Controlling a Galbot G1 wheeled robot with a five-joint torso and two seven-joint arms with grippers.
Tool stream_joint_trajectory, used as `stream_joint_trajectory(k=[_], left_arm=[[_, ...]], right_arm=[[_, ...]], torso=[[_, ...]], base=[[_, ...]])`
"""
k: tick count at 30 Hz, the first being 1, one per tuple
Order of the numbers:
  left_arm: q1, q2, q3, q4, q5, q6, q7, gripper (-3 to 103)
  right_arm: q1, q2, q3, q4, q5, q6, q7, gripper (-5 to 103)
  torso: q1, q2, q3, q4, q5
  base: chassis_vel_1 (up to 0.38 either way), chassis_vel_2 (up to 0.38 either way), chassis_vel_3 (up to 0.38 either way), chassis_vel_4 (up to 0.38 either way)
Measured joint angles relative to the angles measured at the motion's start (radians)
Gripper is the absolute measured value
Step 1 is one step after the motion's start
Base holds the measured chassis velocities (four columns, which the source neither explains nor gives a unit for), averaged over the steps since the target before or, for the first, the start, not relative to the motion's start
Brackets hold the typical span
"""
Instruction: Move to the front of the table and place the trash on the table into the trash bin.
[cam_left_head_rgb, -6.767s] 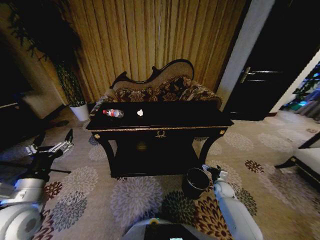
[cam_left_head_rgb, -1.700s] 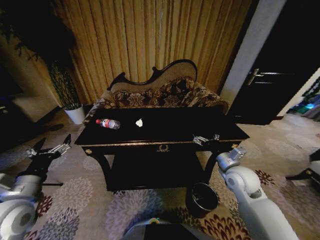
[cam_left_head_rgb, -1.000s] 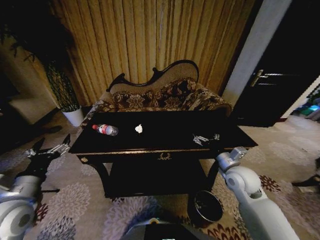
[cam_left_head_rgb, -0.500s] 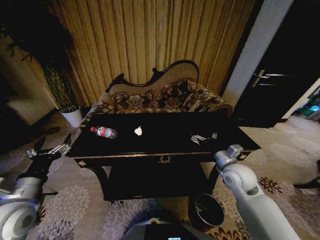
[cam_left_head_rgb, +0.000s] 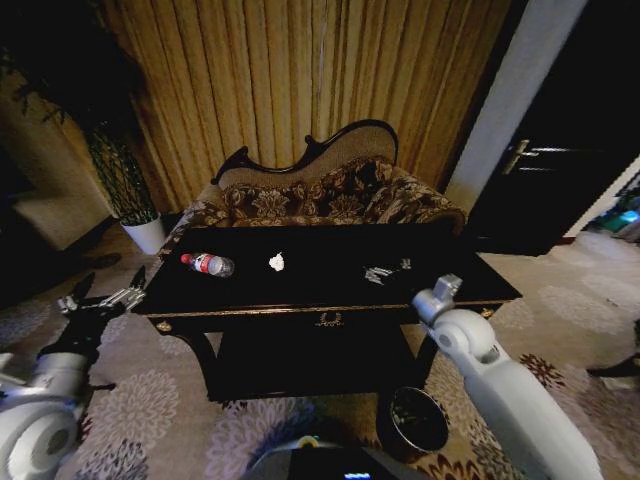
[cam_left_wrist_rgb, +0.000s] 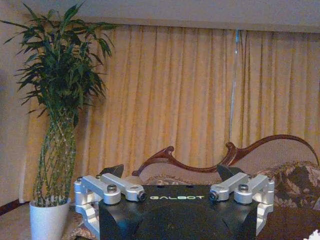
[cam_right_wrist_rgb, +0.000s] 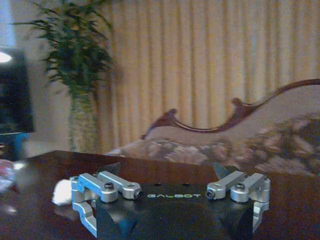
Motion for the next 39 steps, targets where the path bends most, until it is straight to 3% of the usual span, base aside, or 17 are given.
stream_joint_trajectory(k=[5, 10, 20, 26, 32, 36, 39], left_arm=[[0.002, 0.0, -0.004, -0.006, -0.003, 0.003, -0.004, 100], [0.005, -0.002, -0.011, -0.012, -0.006, 0.004, -0.006, 100], [0.018, -0.011, -0.022, -0.036, -0.008, 0.006, -0.009, 100], [0.025, -0.017, -0.043, -0.038, -0.019, 0.005, -0.01, 100], [0.026, -0.031, -0.039, -0.047, -0.02, 0.005, -0.01, 100], [0.029, -0.038, -0.037, -0.055, -0.02, 0.005, -0.01, 100], [0.029, -0.04, -0.037, -0.058, -0.02, 0.006, -0.02, 100]], right_arm=[[0.16, -0.097, -0.173, -0.021, 0.114, -0.003, 0.041, 100], [0.267, -0.119, -0.307, -0.04, 0.173, -0.002, 0.056, 100], [0.541, -0.05, -0.582, -0.166, 0.19, 0.057, 0.064, 100], [0.613, -0.017, -0.689, -0.18, 0.203, 0.055, 0.083, 100], [0.676, 0.015, -0.779, -0.179, 0.241, 0.019, 0.122, 100], [0.724, 0.05, -0.829, -0.176, 0.29, -0.046, 0.181, 100], [0.756, 0.078, -0.86, -0.177, 0.312, -0.107, 0.269, 100]], torso=[[0.0, 0.0, 0.0, 0.0, -0.0003], [0.0, 0.0, 0.0, -0.0001, -0.0001], [0.0, 0.0, 0.0, 0.0, -0.0001], [0.0, 0.0, 0.0, 0.0, -0.0003], [0.0, 0.0, 0.0, 0.0, -0.0001], [0.0, 0.0, 0.0, 0.0, -0.0002], [0.0, 0.0, 0.0, 0.0, -0.0002]], base=[[0.0, 0.0, 0.0, 0.0], [0.0, 0.0, 0.0, 0.0], [0.0, 0.0, 0.0, 0.0], [0.0, 0.0, 0.0, 0.0], [0.0, 0.0, 0.0, 0.0], [0.0, 0.0, 0.0, 0.0], [0.0, 0.0, 0.0, 0.0]])
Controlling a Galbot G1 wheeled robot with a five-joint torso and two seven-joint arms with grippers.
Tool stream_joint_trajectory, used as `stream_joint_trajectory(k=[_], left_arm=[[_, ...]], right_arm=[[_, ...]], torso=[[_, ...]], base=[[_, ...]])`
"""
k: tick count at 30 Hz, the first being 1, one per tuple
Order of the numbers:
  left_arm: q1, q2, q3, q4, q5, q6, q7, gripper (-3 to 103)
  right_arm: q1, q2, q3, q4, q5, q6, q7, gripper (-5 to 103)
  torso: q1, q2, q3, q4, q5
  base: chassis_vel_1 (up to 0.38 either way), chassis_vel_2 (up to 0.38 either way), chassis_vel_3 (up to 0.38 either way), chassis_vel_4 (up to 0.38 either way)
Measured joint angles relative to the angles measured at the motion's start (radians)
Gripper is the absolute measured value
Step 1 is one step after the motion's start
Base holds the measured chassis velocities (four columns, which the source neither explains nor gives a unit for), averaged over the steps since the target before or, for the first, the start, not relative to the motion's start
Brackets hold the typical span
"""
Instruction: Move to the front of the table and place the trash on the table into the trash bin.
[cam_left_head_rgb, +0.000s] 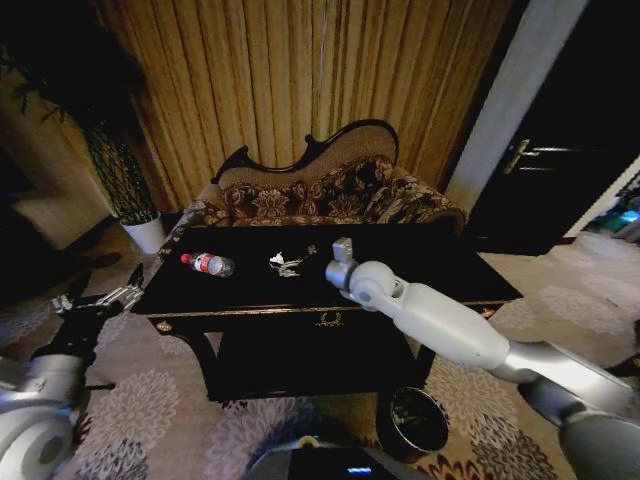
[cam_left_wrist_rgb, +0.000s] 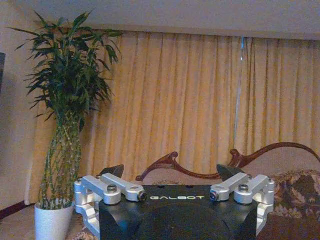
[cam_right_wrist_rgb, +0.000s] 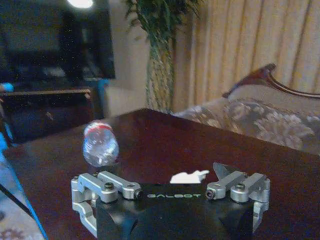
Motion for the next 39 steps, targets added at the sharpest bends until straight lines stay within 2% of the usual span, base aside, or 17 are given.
stream_joint_trajectory(k=[3, 5, 6, 10, 12, 19, 39], left_arm=[[0.0, -0.001, 0.0, -0.001, 0.0, 0.005, -0.005, 100], [0.0, -0.004, 0.0, -0.001, 0.0, 0.009, -0.01, 100], [0.0, -0.004, 0.0, -0.001, 0.0, 0.009, -0.01, 100], [0.004, -0.008, -0.005, -0.002, 0.001, 0.01, -0.013, 100], [0.004, -0.009, -0.007, -0.002, 0.002, 0.01, -0.014, 100], [0.008, -0.017, -0.01, -0.006, 0.007, 0.011, -0.017, 100], [0.006, -0.028, -0.007, -0.008, 0.009, 0.013, -0.022, 100]], right_arm=[[0.009, 0.014, -0.005, -0.007, 0.006, -0.023, 0.044, 100], [0.016, 0.037, -0.006, -0.018, 0.021, -0.056, 0.112, 100], [0.016, 0.037, -0.006, -0.018, 0.021, -0.056, 0.112, 100], [0.016, 0.076, -0.006, -0.022, 0.076, -0.118, 0.225, 100], [0.017, 0.088, -0.007, -0.025, 0.089, -0.125, 0.245, 100], [0.024, 0.156, -0.007, -0.073, 0.098, -0.147, 0.279, 100], [0.039, 0.242, -0.014, -0.164, 0.116, -0.157, 0.309, 100]], torso=[[0.0, 0.0, 0.0, 0.0, 0.0], [0.0, 0.0, 0.0, 0.0, 0.0001], [0.0, 0.0, 0.0, 0.0, 0.0001], [0.0, 0.0, 0.0, 0.0, 0.0001], [0.0, 0.0, 0.0, 0.0, 0.0001], [0.0, 0.0, 0.0, 0.0002, 0.0], [0.0, 0.0, 0.0, 0.0001, 0.0001]], base=[[0.0, 0.0, 0.0, 0.0], [0.0, 0.0, 0.0, 0.0], [0.0, 0.0, 0.0, 0.0], [0.0, 0.0, 0.0, 0.0], [0.0, 0.0, 0.0, 0.0], [0.0, 0.0, 0.0, 0.0], [0.0, 0.0, 0.0, 0.0]])
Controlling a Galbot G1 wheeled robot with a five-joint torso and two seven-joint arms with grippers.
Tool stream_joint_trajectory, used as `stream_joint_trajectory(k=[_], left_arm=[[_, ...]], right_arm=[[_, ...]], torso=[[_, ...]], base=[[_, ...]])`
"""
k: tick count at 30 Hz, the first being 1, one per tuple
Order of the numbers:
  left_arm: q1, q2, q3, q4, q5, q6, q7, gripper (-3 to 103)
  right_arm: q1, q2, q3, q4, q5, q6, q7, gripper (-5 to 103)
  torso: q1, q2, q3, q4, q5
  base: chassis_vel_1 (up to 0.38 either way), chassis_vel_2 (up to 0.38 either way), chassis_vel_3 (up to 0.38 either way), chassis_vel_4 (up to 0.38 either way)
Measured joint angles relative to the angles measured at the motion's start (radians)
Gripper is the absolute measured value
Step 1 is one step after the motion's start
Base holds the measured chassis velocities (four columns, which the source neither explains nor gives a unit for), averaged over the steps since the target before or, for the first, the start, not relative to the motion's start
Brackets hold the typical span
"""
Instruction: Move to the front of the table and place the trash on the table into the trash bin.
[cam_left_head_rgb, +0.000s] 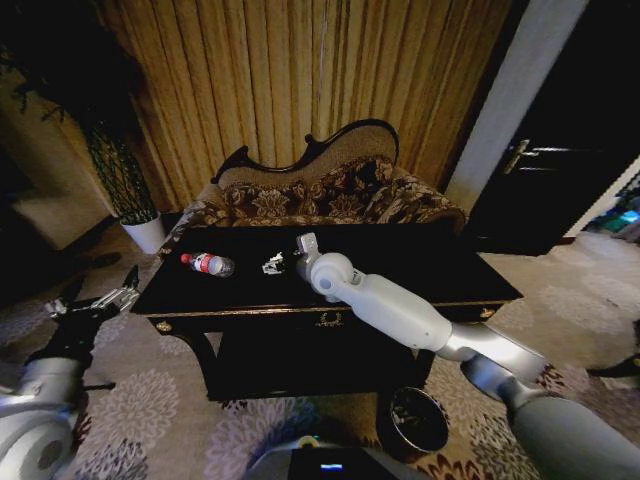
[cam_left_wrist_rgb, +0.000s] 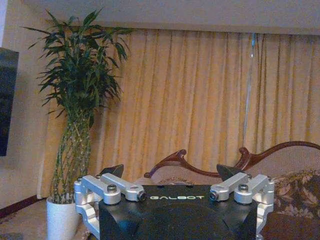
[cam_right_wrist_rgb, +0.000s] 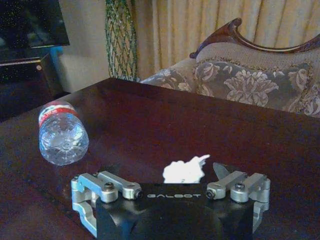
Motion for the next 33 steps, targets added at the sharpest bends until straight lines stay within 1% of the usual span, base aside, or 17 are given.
stream_joint_trajectory(k=[7, 17, 18, 20, 21, 23, 25, 27, 28, 30, 31, 32, 33], left_arm=[[0.0, -0.011, 0.0, 0.0, 0.0, -0.001, 0.001, 100], [0.0, -0.011, -0.009, -0.001, -0.006, -0.003, 0.003, 100], [0.0, -0.011, -0.009, -0.001, -0.006, -0.004, 0.003, 100], [-0.001, -0.01, -0.009, -0.002, -0.008, -0.004, 0.003, 100], [-0.001, -0.01, -0.009, -0.002, -0.008, -0.004, 0.003, 100], [-0.002, -0.009, -0.009, -0.002, -0.009, -0.004, 0.004, 100], [-0.002, -0.009, -0.009, -0.002, -0.009, -0.004, 0.004, 100], [-0.002, -0.009, -0.009, -0.003, -0.009, -0.005, 0.004, 100], [-0.002, -0.009, -0.009, -0.003, -0.009, -0.005, 0.004, 100], [-0.002, -0.011, -0.009, -0.003, -0.009, -0.006, 0.004, 100], [-0.002, -0.011, -0.009, -0.003, -0.009, -0.006, 0.004, 100], [-0.002, -0.011, -0.01, -0.003, -0.009, -0.007, 0.004, 100], [-0.002, -0.011, -0.01, -0.003, -0.01, -0.007, 0.004, 100]], right_arm=[[0.008, 0.025, -0.011, -0.031, -0.016, 0.003, 0.004, 100], [0.012, 0.028, -0.015, -0.06, -0.043, 0.006, 0.002, 100], [0.013, 0.027, -0.016, -0.062, -0.046, 0.007, 0.002, 103], [0.013, 0.021, -0.018, -0.064, -0.054, 0.007, -0.001, 95], [0.013, 0.021, -0.018, -0.064, -0.054, 0.007, -0.001, 95], [0.013, 0.016, -0.022, -0.063, -0.058, 0.007, -0.002, 85], [0.013, 0.014, -0.024, -0.062, -0.06, 0.007, -0.002, 85], [0.011, 0.011, -0.028, -0.06, -0.064, 0.007, -0.002, 74], [0.011, 0.011, -0.028, -0.06, -0.064, 0.007, -0.002, 74], [0.01, 0.008, -0.031, -0.06, -0.077, 0.009, -0.005, 63], [0.01, 0.008, -0.031, -0.06, -0.077, 0.009, -0.005, 63], [0.009, 0.007, -0.033, -0.06, -0.08, 0.009, -0.007, 52], [0.009, 0.006, -0.033, -0.059, -0.083, 0.01, -0.008, 47]], torso=[[0.0, 0.0, 0.0, 0.0, 0.0], [0.0, 0.0, 0.0, 0.0, 0.0], [0.0, 0.0, 0.0, 0.0, 0.0], [0.0, 0.0, 0.0, -0.0001, 0.0001], [0.0, 0.0, 0.0, -0.0001, 0.0001], [0.0, 0.0, 0.0, -0.0001, 0.0001], [0.0, 0.0, 0.0, 0.0, 0.0], [0.0, 0.0, 0.0, -0.0001, 0.0001], [0.0, 0.0, 0.0, -0.0001, 0.0001], [0.0, 0.0, 0.0, -0.0001, 0.0001], [0.0, 0.0, 0.0, -0.0001, 0.0001], [0.0, 0.0, 0.0, -0.0001, 0.0001], [0.0, 0.0, 0.0, 0.0, 0.0]], base=[[0.0, 0.0, 0.0, 0.0], [0.0, 0.0, 0.0, 0.0], [0.0, 0.0, 0.0, 0.0], [0.0, 0.0, 0.0, 0.0], [0.0, 0.0, 0.0, 0.0], [0.0, 0.0, 0.0, 0.0], [0.0, 0.0, 0.0, 0.0], [0.0, 0.0, 0.0, 0.0], [0.0, 0.0, 0.0, 0.0], [0.0, 0.0, 0.0, 0.0], [0.0, 0.0, 0.0, 0.0], [0.0, 0.0, 0.0, 0.0], [0.0, 0.0, 0.0, 0.0]])
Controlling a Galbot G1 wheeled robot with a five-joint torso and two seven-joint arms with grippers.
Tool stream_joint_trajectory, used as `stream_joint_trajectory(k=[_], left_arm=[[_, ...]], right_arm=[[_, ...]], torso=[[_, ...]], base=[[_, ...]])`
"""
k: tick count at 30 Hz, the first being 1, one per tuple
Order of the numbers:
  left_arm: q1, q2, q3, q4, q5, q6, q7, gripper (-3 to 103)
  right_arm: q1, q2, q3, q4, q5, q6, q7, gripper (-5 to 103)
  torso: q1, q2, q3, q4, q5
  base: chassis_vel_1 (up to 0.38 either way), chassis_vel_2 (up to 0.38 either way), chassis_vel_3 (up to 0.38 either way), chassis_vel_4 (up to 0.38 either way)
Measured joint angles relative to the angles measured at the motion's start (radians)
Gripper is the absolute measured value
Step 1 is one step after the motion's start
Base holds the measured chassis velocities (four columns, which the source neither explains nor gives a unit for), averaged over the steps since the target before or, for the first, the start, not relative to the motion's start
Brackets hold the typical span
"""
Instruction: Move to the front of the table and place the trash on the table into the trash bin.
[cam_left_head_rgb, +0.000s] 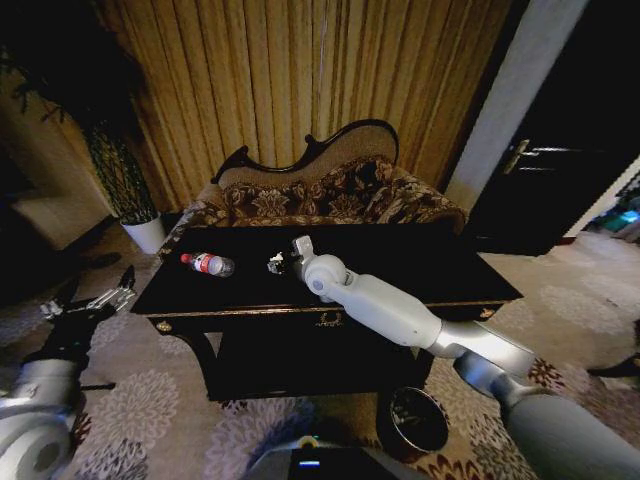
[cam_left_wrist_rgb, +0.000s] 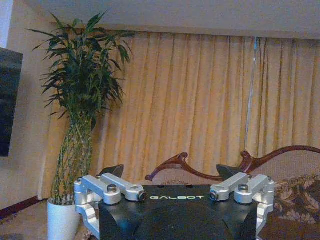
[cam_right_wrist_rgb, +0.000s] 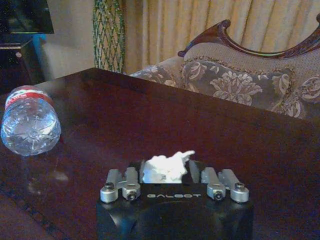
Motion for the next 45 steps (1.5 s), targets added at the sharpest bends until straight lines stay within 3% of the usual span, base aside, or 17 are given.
stream_joint_trajectory(k=[4, 6, 9, 10, 12, 14, 28, 36, 45], left_arm=[[-0.001, 0.002, 0.0, 0.0, 0.0, 0.0, 0.0, 100], [-0.003, 0.003, 0.0, 0.0, -0.001, 0.0, 0.0, 100], [-0.002, 0.004, 0.0, 0.0, -0.001, 0.0, 0.0, 100], [-0.002, 0.004, 0.0, 0.0, -0.001, 0.0, 0.0, 100], [-0.002, 0.004, 0.0, 0.0, -0.001, 0.0, 0.0, 100], [-0.003, 0.006, 0.001, 0.0, -0.001, 0.0, 0.0, 100], [-0.003, 0.01, 0.005, 0.002, -0.002, 0.0, 0.001, 100], [-0.008, 0.01, 0.012, 0.008, -0.002, -0.001, 0.002, 100], [-0.013, 0.008, 0.022, 0.012, -0.002, -0.019, 0.018, 100]], right_arm=[[0.0, -0.001, -0.001, 0.001, -0.003, 0.001, -0.001, 42], [0.002, -0.004, -0.002, 0.001, -0.006, 0.004, -0.001, 26], [0.002, -0.006, -0.003, 0.002, -0.008, 0.011, -0.001, 20], [0.002, -0.007, -0.003, 0.002, -0.01, 0.017, -0.001, 10], [0.002, -0.007, -0.003, 0.002, -0.011, 0.018, -0.001, 10], [-0.002, -0.009, -0.003, 0.004, -0.013, 0.021, -0.002, 2], [-0.011, -0.029, 0.004, 0.02, -0.018, 0.044, -0.024, 0], [-0.036, -0.051, 0.053, 0.03, -0.051, 0.163, -0.072, 0], [-0.116, -0.13, 0.203, 0.047, -0.139, 0.28, -0.162, 0]], torso=[[0.0, 0.0, 0.0, 0.0, 0.0], [0.0, 0.0, 0.0, 0.0, 0.0], [0.0, 0.0, 0.0, 0.0, 0.0], [0.0, 0.0, 0.0, 0.0, 0.0], [0.0, 0.0, 0.0, 0.0, 0.0], [0.0, 0.0, 0.0, 0.0, 0.0], [0.0, 0.0, 0.0, 0.0, 0.0], [0.0, 0.0, 0.0, 0.0001, 0.0], [0.0, 0.0, 0.0, 0.0001, 0.0002]], base=[[0.0, 0.0, 0.0, 0.0], [0.0, 0.0, 0.0, 0.0], [0.0, 0.0, 0.0, 0.0], [0.0, 0.0, 0.0, 0.0], [0.0, 0.0, 0.0, 0.0], [0.0, 0.0, 0.0, 0.0], [0.0, 0.0, 0.0, 0.0], [0.0, 0.0, 0.0, 0.0], [0.0, 0.0, 0.0, 0.0]])
